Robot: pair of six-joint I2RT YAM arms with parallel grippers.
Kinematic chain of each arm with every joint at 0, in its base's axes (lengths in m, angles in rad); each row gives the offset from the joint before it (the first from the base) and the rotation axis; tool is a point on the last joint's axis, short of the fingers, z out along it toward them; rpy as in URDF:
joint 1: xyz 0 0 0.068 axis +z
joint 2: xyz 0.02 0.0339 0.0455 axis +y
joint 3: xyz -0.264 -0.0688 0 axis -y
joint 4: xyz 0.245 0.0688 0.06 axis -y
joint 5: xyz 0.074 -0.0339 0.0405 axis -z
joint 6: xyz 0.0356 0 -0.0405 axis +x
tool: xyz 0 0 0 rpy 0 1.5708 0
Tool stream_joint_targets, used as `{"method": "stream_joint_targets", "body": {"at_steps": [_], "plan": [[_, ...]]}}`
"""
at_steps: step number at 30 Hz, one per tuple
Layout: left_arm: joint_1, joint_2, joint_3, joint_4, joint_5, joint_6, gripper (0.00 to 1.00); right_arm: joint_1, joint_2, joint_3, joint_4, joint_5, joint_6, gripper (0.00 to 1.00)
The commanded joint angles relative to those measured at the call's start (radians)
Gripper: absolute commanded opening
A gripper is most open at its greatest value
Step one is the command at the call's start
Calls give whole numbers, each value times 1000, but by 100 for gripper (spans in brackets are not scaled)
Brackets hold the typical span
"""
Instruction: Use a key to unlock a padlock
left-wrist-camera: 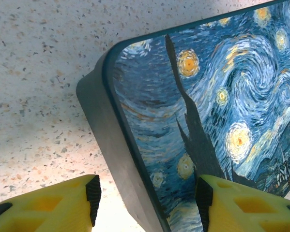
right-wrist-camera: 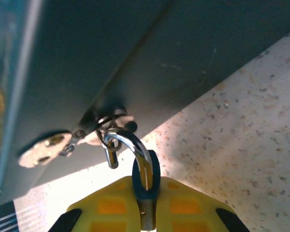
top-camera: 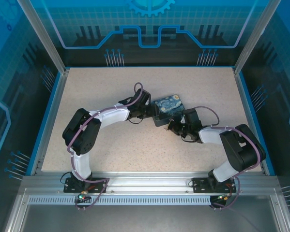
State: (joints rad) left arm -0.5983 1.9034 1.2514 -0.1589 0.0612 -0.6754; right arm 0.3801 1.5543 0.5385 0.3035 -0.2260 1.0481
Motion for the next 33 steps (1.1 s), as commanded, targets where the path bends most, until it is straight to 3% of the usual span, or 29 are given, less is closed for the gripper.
{"method": "stream_joint_targets", "body": {"at_steps": [1,9,15,19,28,33], "plan": [[-25,72,-77,-166,13,-9,55,6,20,37,39,36,76,0],[-30,96,-64,-181,24,-14,52,-50,35,36,100,44,61,0],[-31,111,-55,-198,28,-5,50,-153,30,49,215,-70,0,0],[-30,118,-52,-199,29,-6,50,-199,41,145,94,-172,-98,0],[-28,111,-38,-205,30,-5,51,-247,-32,118,-66,-181,-170,0],[-25,88,-1,-220,34,9,64,-250,-120,25,-103,-195,-178,0]]}}
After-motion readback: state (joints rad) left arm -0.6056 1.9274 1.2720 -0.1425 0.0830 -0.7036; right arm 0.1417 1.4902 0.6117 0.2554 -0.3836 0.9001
